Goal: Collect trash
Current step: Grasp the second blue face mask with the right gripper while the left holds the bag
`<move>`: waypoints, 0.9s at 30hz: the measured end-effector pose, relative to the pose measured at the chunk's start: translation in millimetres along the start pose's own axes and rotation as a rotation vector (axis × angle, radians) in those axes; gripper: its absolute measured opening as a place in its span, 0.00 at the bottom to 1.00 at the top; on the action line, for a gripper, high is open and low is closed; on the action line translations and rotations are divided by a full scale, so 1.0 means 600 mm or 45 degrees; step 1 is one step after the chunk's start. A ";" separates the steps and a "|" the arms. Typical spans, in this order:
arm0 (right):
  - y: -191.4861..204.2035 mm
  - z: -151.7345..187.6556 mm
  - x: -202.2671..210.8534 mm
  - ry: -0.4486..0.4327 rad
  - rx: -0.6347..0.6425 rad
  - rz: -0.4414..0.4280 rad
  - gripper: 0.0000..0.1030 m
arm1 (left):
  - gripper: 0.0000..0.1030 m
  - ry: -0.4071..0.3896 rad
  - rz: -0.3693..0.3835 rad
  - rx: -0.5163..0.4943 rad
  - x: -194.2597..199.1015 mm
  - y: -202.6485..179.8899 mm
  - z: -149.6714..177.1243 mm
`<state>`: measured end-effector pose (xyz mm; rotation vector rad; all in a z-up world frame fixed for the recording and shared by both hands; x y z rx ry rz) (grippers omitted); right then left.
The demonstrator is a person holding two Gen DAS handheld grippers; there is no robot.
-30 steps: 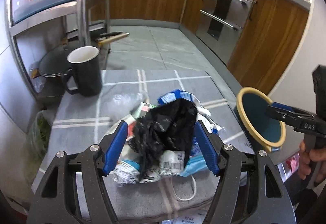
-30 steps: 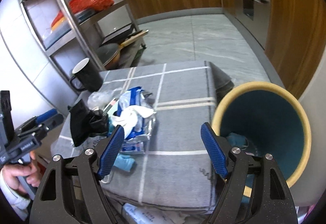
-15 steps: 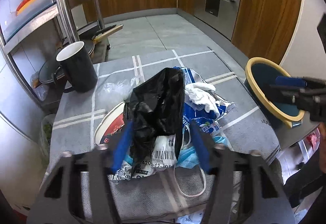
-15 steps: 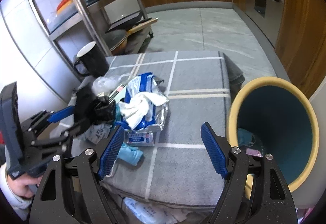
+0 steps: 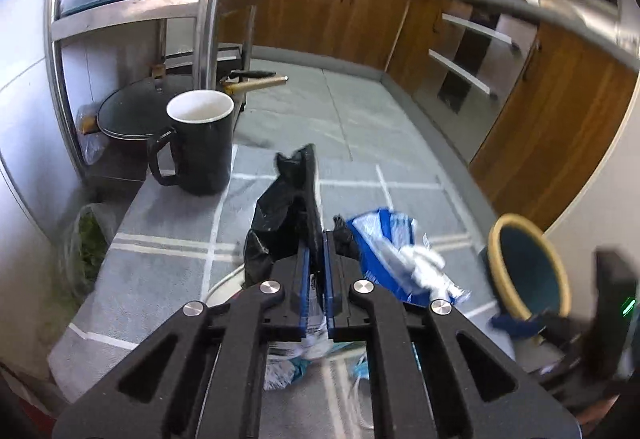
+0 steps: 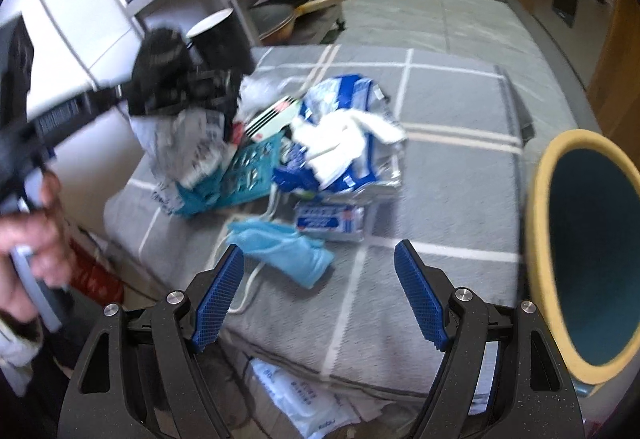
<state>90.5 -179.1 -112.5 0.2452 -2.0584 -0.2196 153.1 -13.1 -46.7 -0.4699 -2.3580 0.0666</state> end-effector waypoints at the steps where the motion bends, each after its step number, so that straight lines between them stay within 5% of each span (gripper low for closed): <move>1: 0.005 0.004 -0.007 0.011 0.008 -0.011 0.75 | 0.04 -0.018 0.019 0.019 0.006 0.001 -0.007; 12: 0.027 0.017 -0.076 0.095 0.032 -0.031 0.58 | 0.04 -0.106 0.050 0.023 0.035 -0.001 -0.035; 18: 0.032 0.023 -0.086 0.109 0.065 -0.022 0.25 | 0.04 -0.114 0.059 0.042 0.034 0.002 -0.040; 27: 0.059 0.025 -0.041 0.059 0.169 -0.066 0.21 | 0.04 -0.147 0.060 0.026 0.042 -0.012 -0.051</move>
Point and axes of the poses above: each gripper's, at about its wrist camera, not at the fingertips, and x roughly against the way its jaws point, y to its left, z to its underside, the point moved 7 cm from there along -x, roughly the way its jaws point, and after that the axes turned 5 degrees about -x, right-handed, at the moved point
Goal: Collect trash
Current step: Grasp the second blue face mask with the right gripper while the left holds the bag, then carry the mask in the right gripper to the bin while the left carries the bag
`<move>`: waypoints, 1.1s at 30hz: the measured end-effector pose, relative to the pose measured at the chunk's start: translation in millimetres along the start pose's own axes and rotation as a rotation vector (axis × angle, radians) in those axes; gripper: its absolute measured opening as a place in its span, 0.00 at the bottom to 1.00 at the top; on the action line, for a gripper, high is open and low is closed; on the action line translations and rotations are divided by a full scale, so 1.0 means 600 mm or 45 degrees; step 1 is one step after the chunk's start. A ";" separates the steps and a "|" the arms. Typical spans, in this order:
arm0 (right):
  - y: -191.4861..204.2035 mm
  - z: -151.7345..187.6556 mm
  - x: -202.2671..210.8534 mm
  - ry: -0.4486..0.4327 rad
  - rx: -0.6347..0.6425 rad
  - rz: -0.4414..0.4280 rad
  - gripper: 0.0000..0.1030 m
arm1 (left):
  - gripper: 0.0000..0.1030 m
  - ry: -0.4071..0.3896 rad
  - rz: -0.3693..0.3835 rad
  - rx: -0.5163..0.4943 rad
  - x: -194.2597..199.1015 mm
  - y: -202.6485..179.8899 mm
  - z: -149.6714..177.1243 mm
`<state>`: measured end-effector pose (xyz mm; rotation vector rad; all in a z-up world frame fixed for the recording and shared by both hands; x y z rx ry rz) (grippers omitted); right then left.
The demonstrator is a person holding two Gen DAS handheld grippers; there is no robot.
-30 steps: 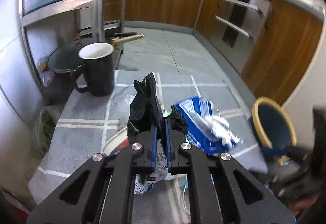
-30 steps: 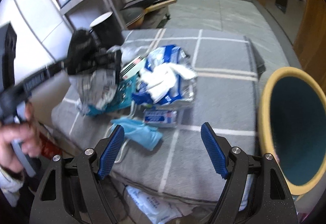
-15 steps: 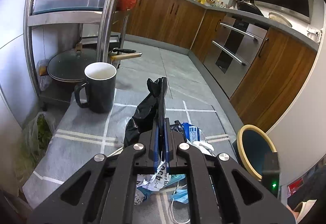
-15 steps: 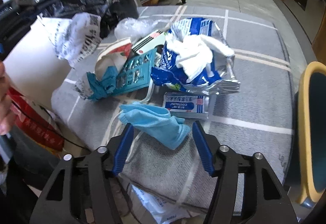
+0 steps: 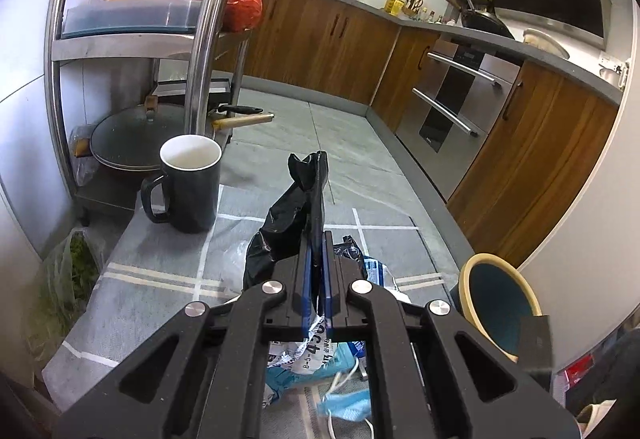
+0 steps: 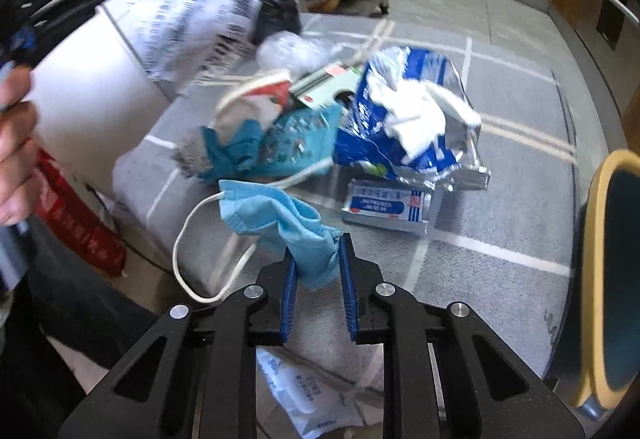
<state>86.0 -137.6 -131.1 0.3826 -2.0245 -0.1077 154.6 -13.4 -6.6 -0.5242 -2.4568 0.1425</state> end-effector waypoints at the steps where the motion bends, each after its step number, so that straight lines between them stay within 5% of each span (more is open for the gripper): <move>1: 0.006 -0.002 0.009 -0.021 0.010 -0.011 0.21 | 0.04 -0.005 -0.001 0.005 0.000 -0.001 -0.002; 9: 0.006 -0.037 0.109 -0.233 0.034 -0.064 0.21 | 0.04 -0.031 0.007 0.000 0.002 -0.020 -0.013; 18: -0.086 -0.062 0.192 -0.419 -0.144 -0.025 0.21 | 0.04 -0.053 0.042 -0.024 0.002 -0.062 -0.030; 33: -0.216 -0.011 0.247 -0.507 -0.370 0.118 0.21 | 0.04 -0.039 0.153 -0.098 -0.022 -0.174 -0.040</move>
Point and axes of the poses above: each gripper's, at about its wrist camera, not at the fingertips, and x roughly against the way its jaws point, y to its left, z to its underside, the point moved 7 cm from there along -x, roughly the way its jaws point, and after that the axes turned 5 degrees about -x, right-handed, at the moved point
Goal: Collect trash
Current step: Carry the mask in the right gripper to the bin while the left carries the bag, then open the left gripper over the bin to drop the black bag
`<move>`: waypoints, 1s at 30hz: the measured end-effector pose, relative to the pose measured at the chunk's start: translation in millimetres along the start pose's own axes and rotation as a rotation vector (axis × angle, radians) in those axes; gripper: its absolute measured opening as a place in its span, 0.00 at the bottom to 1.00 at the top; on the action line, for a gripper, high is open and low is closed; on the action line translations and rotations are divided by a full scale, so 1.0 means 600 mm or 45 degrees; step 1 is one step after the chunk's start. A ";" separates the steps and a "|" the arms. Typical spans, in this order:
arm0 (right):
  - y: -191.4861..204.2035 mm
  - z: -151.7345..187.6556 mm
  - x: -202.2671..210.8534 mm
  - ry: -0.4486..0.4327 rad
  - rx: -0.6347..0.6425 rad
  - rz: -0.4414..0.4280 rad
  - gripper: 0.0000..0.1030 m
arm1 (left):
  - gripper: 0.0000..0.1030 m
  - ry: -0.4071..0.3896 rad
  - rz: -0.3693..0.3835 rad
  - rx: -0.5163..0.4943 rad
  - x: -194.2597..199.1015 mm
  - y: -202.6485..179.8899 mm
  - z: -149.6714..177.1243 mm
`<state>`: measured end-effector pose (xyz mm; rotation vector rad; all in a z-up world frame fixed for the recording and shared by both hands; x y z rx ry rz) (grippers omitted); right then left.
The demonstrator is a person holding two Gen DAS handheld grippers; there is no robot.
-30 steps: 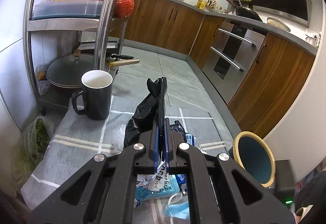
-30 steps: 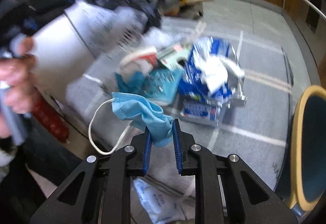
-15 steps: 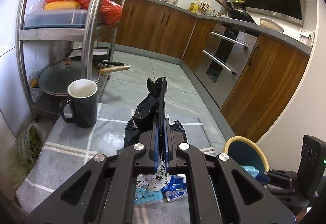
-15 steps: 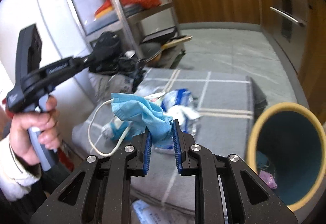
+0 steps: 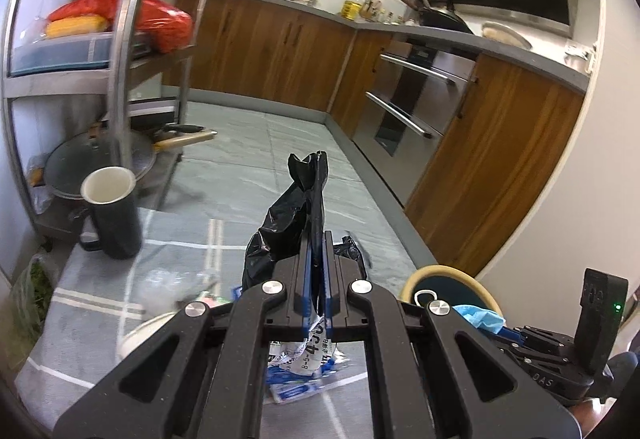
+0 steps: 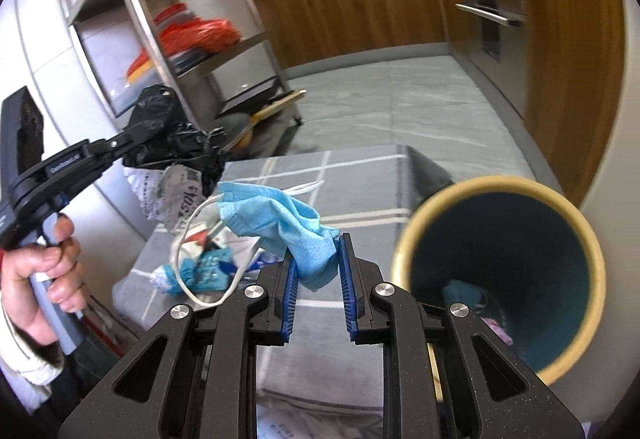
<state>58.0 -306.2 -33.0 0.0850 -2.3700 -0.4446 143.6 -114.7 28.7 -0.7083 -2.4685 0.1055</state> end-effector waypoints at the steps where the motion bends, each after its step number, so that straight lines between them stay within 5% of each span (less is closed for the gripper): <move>1: -0.008 0.000 0.003 -0.002 -0.011 0.012 0.21 | 0.04 0.003 0.011 -0.008 -0.004 -0.010 -0.001; 30: -0.209 0.023 0.086 -0.083 -0.347 0.334 0.21 | 0.04 0.193 0.310 -0.206 -0.164 -0.319 0.069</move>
Point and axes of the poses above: each gripper's, at about its wrist camera, not at the fingertips, and x roughly against the way its jaws point, y to its left, z to its underside, the point moved 7 cm from there along -x, roughly the way its jaws point, and after that the axes turned 5 degrees about -x, right-handed, at the moved point
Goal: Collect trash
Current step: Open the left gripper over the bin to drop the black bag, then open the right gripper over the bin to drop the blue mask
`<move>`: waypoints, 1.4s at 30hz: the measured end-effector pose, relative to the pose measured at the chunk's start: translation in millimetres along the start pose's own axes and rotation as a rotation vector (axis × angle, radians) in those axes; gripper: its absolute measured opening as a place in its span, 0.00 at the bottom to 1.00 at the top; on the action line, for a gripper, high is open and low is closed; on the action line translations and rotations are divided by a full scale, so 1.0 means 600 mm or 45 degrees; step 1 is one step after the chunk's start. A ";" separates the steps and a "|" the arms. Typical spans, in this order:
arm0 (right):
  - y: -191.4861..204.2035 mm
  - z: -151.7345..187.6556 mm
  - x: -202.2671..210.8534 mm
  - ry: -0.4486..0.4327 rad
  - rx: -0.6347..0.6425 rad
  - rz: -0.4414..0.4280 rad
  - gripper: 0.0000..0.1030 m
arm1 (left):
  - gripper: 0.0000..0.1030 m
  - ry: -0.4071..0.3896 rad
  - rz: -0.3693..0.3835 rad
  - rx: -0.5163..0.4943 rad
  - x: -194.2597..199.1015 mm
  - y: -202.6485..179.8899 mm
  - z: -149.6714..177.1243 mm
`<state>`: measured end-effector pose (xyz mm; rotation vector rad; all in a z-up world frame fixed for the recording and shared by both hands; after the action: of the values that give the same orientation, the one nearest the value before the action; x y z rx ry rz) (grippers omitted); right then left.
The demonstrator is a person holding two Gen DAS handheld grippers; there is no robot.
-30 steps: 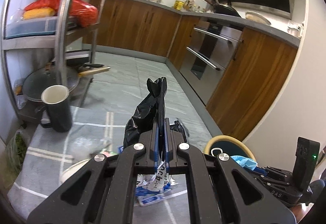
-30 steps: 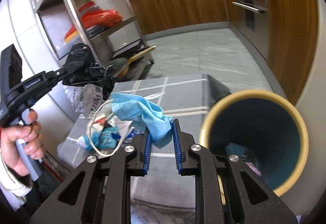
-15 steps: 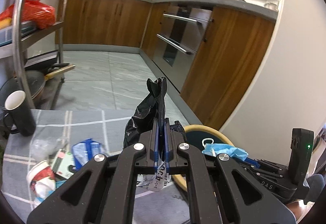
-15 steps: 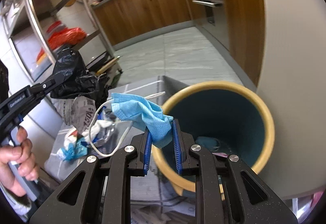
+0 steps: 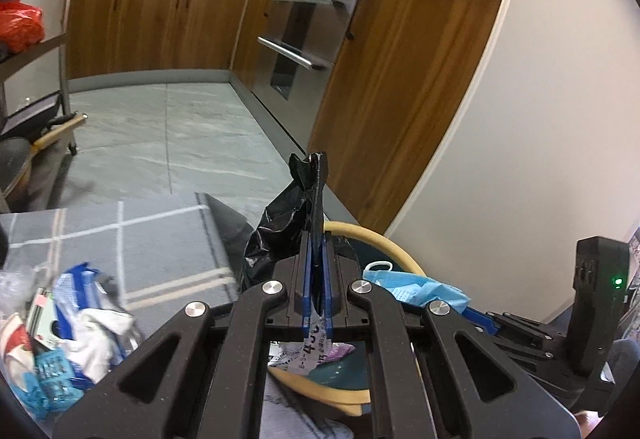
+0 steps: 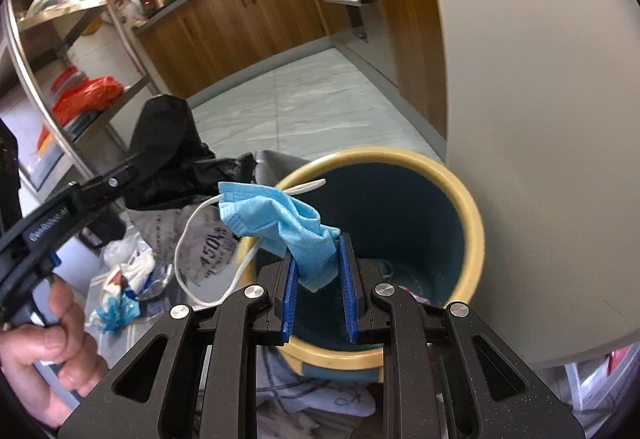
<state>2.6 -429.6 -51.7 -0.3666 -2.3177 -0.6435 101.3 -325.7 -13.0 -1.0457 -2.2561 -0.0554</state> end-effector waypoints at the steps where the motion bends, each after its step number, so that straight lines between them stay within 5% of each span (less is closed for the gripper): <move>1: -0.006 0.000 0.001 -0.001 -0.008 0.007 0.21 | 0.04 0.008 0.005 0.002 -0.008 -0.004 0.003; 18: -0.038 0.001 0.001 0.006 -0.069 0.038 0.21 | 0.08 0.143 0.106 0.126 -0.111 -0.007 0.043; 27: -0.027 -0.002 -0.014 0.028 -0.065 0.035 0.21 | 0.22 0.085 0.047 0.109 -0.065 0.031 0.025; 40: -0.031 0.016 -0.061 0.126 -0.051 0.084 0.22 | 0.28 0.031 -0.052 0.094 0.013 0.100 0.013; 42: -0.032 0.020 -0.067 0.145 -0.049 0.100 0.31 | 0.31 0.027 -0.056 0.093 0.021 0.102 0.011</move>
<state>16.6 -442.3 -93.5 -0.4255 -2.1745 -0.6544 134.5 -273.5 -24.9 -0.9532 -2.2447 -0.0024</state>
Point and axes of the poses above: each gripper's, at about its wrist camera, not at the fingertips, and x roughly against the way its jaws point, y to its left, z to its underside, the point moved 7 cm from there along -x, roughly the way its jaws point, and after that the axes turned 5 degrees about -x, right-handed, at the moved point
